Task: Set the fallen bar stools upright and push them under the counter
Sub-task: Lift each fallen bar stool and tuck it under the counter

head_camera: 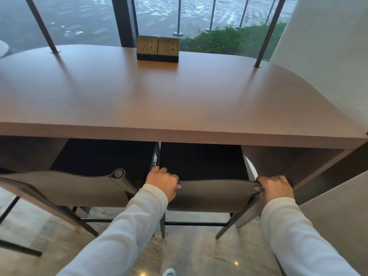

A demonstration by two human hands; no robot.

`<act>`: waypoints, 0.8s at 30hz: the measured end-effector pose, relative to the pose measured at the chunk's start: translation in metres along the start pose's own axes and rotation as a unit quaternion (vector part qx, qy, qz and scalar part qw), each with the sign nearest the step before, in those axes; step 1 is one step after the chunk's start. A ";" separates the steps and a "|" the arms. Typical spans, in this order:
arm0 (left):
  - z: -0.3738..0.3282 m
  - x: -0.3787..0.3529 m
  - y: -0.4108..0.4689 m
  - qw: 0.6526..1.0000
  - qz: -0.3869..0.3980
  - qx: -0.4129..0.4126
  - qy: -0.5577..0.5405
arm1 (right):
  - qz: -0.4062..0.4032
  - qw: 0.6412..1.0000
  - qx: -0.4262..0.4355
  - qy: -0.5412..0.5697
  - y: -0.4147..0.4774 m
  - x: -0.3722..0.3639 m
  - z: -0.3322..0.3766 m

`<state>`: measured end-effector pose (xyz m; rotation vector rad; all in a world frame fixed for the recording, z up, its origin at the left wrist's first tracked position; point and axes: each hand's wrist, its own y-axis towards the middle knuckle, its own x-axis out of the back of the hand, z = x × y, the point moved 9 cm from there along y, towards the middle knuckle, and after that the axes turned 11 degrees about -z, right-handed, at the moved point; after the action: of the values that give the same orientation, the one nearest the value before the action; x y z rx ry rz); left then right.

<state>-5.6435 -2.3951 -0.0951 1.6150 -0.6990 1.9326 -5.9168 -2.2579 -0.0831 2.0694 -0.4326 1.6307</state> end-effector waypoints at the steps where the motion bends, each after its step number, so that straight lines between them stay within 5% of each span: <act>1: -0.001 0.001 0.000 1.000 -0.007 -0.003 -0.001 | 0.002 1.000 0.006 -0.001 0.001 0.000 0.000; 24: 0.005 0.008 0.009 1.000 -0.022 -0.023 0.001 | 0.009 1.000 0.007 0.024 0.005 0.001 0.006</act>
<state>-5.6474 -2.4049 -0.0870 1.5882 -0.6966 1.8738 -5.9140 -2.2653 -0.0828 2.0367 -0.4269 1.6957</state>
